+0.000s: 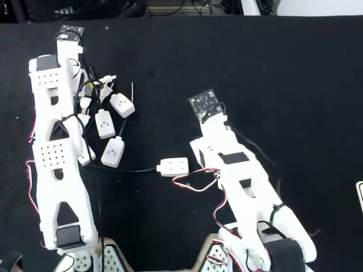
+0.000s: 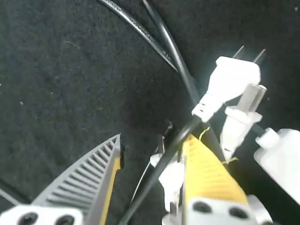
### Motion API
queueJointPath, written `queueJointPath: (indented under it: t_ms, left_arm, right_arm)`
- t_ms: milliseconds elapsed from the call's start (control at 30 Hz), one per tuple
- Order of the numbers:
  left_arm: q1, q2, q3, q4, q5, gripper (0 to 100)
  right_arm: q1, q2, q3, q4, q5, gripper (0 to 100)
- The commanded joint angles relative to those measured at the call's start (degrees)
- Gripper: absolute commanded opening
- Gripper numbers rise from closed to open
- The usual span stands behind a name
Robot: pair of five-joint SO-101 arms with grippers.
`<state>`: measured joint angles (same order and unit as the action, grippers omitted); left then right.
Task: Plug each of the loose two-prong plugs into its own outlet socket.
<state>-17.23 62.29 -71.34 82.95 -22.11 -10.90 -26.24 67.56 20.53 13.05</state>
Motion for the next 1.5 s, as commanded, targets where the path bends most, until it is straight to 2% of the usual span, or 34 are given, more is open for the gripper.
queueJointPath:
  t_ms: [0, 133, 167, 400, 667, 767, 833, 933, 1033, 1267, 1467]
  left_arm:
    - [0.2, 0.9, -6.8, 0.4, 0.6, 20]
    - [0.3, 1.2, -10.2, 4.6, 0.4, 1]
    - [0.1, 1.4, -11.5, 5.6, 0.6, 5]
    - [-0.7, 1.3, -24.5, 15.3, 0.4, 3]
    - [-0.7, 0.7, -23.3, 17.8, 0.2, 6]
    - [0.9, 2.4, -23.7, 16.8, -2.8, 20]
    - [1.5, 3.6, -23.7, 13.1, -3.3, 28]
    - [1.6, 5.5, -23.3, 6.6, -2.0, 23]
    - [1.6, 7.5, -23.3, 3.9, -2.5, 19]
    - [1.2, 11.2, -23.3, 1.8, -6.5, 19]
    - [0.4, 14.3, -23.4, -2.5, -6.2, 18]
  right_arm:
    - [0.4, 0.1, 0.1, -1.4, -0.4, 26.6]
    - [0.4, 0.1, 0.1, -1.4, -0.4, 26.6]
    - [0.4, 0.1, 0.1, -1.4, -0.4, 26.6]
    - [0.4, 0.1, 0.1, -1.4, -0.4, 26.6]
    - [0.4, 0.1, 0.1, -1.4, -0.4, 26.6]
    - [0.4, 0.1, 0.1, -1.4, -0.4, 26.6]
    - [0.4, 0.1, 0.1, -1.4, -0.4, 26.6]
    - [0.4, 0.1, 0.1, -1.4, -0.4, 26.6]
    - [0.4, 0.1, 0.1, -1.4, -0.4, 26.6]
    - [0.4, 0.1, 0.1, -1.4, -0.4, 26.6]
    - [0.4, 0.1, 0.1, -1.4, -0.4, 26.6]
